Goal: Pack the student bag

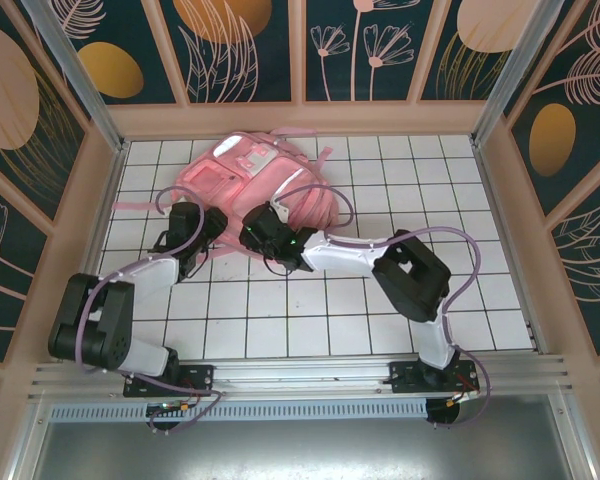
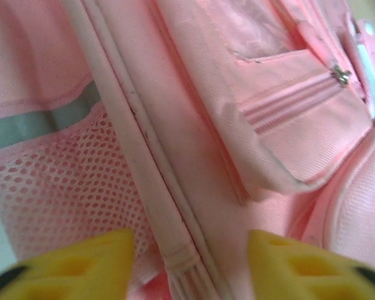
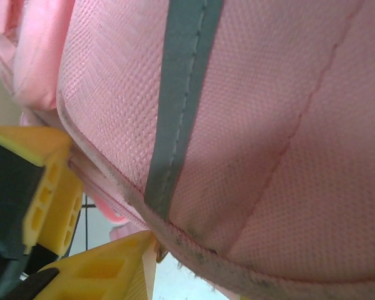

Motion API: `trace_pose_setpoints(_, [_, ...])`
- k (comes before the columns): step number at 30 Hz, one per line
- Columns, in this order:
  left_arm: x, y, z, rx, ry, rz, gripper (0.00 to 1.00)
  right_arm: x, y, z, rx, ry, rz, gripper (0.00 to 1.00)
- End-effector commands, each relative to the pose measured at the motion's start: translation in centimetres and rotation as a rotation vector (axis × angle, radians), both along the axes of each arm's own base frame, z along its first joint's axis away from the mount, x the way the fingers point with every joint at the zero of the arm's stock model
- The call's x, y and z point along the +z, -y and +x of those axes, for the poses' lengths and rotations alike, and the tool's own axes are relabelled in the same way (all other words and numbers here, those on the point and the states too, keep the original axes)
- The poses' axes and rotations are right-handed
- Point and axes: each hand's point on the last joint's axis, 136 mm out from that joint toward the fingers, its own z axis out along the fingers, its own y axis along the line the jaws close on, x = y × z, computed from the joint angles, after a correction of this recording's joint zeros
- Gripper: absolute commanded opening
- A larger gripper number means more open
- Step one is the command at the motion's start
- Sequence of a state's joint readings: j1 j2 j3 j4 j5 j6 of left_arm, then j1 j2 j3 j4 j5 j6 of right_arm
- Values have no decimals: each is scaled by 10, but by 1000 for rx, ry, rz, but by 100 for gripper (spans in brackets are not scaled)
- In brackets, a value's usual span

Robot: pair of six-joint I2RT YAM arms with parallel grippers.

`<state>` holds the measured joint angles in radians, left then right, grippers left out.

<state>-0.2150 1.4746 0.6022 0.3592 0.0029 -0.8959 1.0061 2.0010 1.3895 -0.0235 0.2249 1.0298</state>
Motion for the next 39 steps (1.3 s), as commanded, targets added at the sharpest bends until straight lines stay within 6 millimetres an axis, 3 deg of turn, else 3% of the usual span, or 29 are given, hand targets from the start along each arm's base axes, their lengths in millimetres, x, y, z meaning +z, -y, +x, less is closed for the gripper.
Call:
trace_pose_setpoints(1, [3, 5, 12, -23, 70, -9, 25, 14, -5, 26, -96, 60, 21, 36])
trace_pose_setpoints(3, [-4, 13, 8, -55, 62, -32, 15, 9, -5, 32, -120, 53, 6, 37])
trace_pose_setpoints(9, [-11, 25, -14, -68, 64, -99, 11, -8, 4, 50, -185, 66, -65, 36])
trace_pose_setpoints(14, [-5, 21, -18, -52, 78, -92, 11, -16, 18, 54, -201, 66, -127, 19])
trace_pose_setpoints(17, [-5, 15, -14, -26, 74, -62, 10, -11, 30, 51, -174, 83, -158, 0])
trace_pose_setpoints(23, [-11, 12, 7, -3, 61, -41, 8, -6, 53, 21, 68, 58, -218, 0])
trace_pose_setpoints(27, [-11, 6, 21, 19, 65, -21, 8, -23, 88, -9, 217, -80, -280, 0])
trace_pose_setpoints(31, [-13, -2, 28, 28, 55, 19, 7, -27, 126, -23, 305, -168, -315, 0])
trace_pose_setpoints(34, [-13, -6, 30, 29, 52, 52, 7, -27, 151, -19, 374, -198, -355, 0])
trace_pose_setpoints(39, [-9, -9, 34, 17, 52, 92, 7, -25, 192, 10, 392, -189, -541, 0])
